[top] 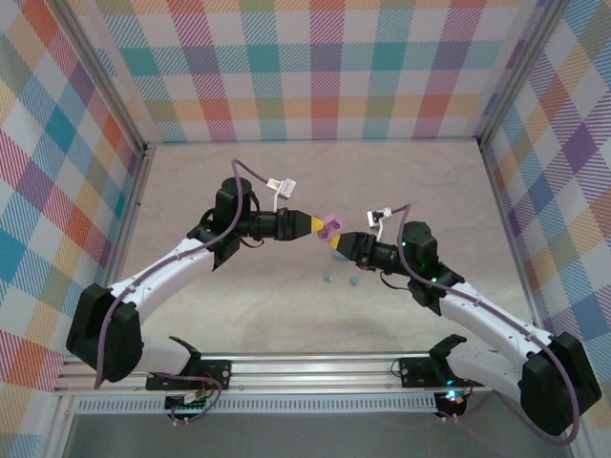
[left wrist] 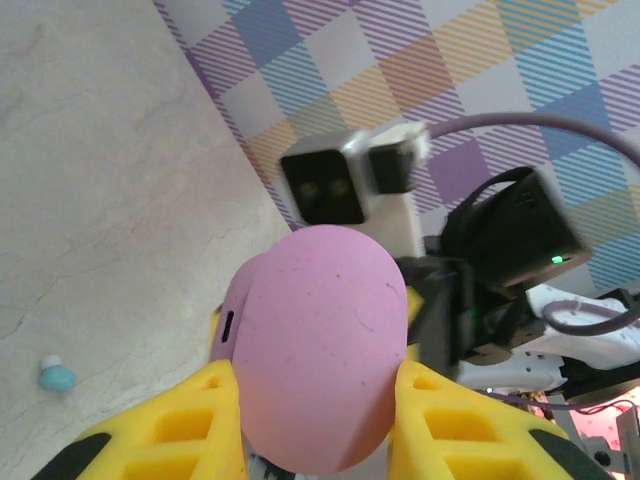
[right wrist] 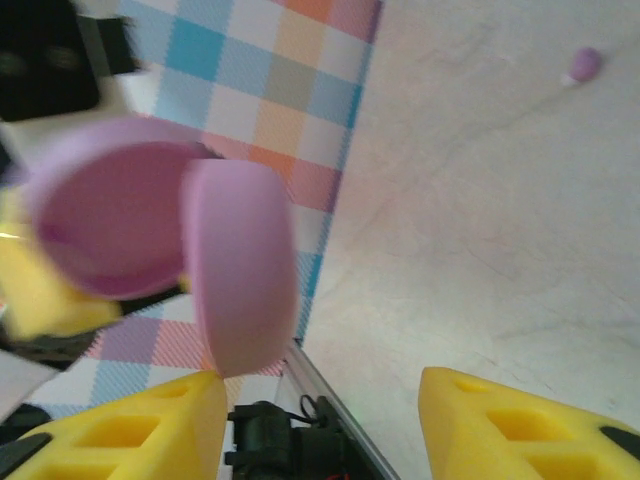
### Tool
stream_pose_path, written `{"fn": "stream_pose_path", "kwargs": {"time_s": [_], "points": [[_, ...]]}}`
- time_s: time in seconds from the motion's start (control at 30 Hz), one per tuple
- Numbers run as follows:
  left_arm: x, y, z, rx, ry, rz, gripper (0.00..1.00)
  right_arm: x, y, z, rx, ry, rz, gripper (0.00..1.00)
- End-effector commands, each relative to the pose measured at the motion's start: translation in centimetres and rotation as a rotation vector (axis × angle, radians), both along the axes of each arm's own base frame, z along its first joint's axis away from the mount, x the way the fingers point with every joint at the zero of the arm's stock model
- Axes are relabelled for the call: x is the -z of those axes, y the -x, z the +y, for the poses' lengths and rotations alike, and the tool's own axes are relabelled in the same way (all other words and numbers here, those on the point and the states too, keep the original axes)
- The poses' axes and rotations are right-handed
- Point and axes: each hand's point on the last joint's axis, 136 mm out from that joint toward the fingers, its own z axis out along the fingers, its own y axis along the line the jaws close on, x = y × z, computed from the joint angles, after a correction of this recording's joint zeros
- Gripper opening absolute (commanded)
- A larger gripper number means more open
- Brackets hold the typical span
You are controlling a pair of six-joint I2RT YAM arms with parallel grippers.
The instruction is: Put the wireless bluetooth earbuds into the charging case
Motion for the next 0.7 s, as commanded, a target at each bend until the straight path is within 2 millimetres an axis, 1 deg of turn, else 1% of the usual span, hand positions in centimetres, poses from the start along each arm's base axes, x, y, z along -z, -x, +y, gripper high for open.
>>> {"fn": "stream_pose_path", "kwargs": {"time_s": [0.0,0.1,0.17,0.27,0.4,0.53,0.67], "points": [[-4.2,1.5,0.1,0.066,0.054,-0.106,0.0,2.5,0.4,-0.9,0.029,0.07,0.049,0.58],[-3.6,1.4,0.1,0.067,0.022,-0.097,0.0,2.4,0.9,-1.2,0.024,0.077,0.042,0.64],[-3.2,1.5,0.2,0.069,0.003,-0.097,0.0,2.0,1.3,-1.3,0.014,0.081,0.026,0.67],[-2.4,1.4,0.4,0.067,-0.044,-0.1,0.0,0.8,2.3,-1.9,-0.014,0.083,0.002,0.7],[-1.7,1.7,0.4,0.086,-0.082,-0.097,0.0,-2.6,3.5,-2.4,-0.05,0.067,-0.073,0.75],[-1.8,1.6,0.2,0.103,-0.076,-0.094,0.0,-5.9,3.5,-1.8,-0.079,0.013,-0.154,0.78],[-2.0,1.7,0.1,0.111,-0.067,-0.098,0.0,-7.3,2.3,-0.8,-0.088,-0.028,-0.17,0.8]]}}
